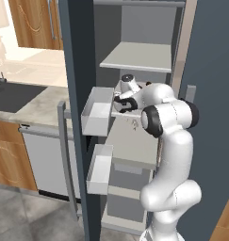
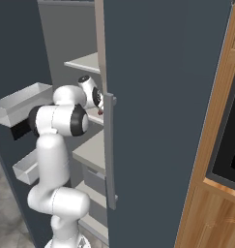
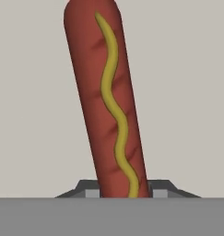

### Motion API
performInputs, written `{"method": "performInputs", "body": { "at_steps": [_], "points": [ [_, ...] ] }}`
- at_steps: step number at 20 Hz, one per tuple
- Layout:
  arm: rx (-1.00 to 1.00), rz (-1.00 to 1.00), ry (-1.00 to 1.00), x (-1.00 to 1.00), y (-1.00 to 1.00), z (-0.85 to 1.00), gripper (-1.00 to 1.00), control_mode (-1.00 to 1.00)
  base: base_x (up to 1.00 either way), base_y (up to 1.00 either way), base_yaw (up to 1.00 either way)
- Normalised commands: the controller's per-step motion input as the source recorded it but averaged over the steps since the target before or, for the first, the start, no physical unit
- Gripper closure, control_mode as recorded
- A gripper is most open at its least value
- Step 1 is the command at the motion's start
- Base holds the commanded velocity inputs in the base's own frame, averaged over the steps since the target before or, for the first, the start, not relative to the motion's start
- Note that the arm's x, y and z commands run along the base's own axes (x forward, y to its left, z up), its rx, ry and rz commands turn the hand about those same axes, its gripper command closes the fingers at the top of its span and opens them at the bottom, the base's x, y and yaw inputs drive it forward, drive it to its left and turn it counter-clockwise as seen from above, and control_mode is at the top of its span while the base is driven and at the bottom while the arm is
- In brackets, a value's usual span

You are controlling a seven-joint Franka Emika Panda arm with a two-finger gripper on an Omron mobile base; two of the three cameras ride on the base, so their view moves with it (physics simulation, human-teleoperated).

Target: Store the hot dog in the freezer for long-term storage. Close the freezer door after placing the cooked food.

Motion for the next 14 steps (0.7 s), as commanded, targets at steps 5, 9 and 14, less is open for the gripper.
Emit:
{"method": "performInputs", "body": {
  "at_steps": [5, 9, 14],
  "points": [
    [0.00, 0.00, -0.01, 0.50, -0.28, -0.02, 1.00, -1.00, 0.00, 0.00, 0.00],
    [0.00, 0.00, 0.00, 0.26, 0.00, 0.00, -1.00, -1.00, 0.00, 0.00, 0.00],
    [0.00, 0.00, 0.00, 0.17, 0.00, 0.00, -1.00, -1.00, 0.00, 0.00, 0.00]
  ]
}}
